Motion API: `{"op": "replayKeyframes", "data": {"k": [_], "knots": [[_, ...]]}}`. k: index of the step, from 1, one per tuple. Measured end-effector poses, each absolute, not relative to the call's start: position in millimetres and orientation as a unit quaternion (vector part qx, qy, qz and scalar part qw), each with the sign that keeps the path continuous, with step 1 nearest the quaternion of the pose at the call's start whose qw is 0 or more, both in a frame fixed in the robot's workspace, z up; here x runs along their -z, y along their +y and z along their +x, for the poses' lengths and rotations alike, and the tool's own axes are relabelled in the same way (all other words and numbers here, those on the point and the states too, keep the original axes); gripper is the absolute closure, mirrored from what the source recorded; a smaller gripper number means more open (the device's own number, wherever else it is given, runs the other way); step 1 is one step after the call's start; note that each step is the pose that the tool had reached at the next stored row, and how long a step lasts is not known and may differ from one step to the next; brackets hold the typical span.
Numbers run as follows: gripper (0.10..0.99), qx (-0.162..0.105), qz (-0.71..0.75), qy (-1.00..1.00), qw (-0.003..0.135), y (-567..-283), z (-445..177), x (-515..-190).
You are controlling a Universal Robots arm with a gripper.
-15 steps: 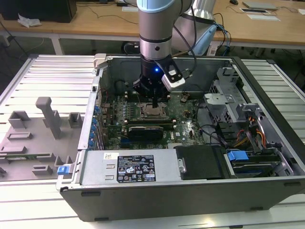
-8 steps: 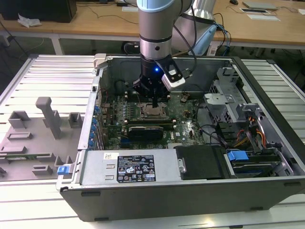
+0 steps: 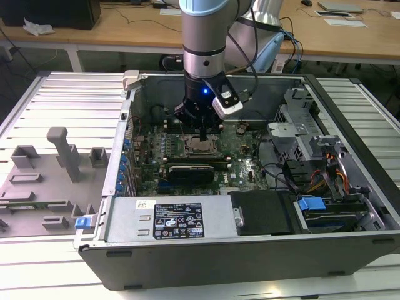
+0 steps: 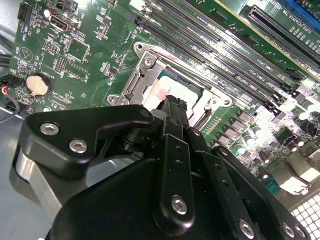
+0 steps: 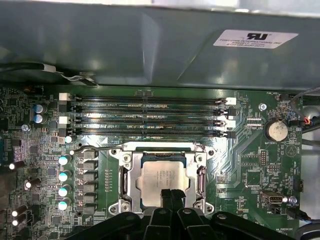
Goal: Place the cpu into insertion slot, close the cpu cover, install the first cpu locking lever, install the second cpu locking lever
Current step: 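Install the first cpu locking lever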
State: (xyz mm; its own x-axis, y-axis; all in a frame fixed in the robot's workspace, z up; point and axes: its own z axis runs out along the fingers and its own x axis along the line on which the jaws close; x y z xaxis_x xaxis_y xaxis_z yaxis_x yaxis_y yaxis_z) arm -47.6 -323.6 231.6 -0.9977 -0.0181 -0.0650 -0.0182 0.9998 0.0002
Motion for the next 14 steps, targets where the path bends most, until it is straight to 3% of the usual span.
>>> {"op": "replayKeyframes", "data": {"k": [14], "knots": [[0.980,0.000,-0.009,0.999,0.033,-323,-48,-263]]}}
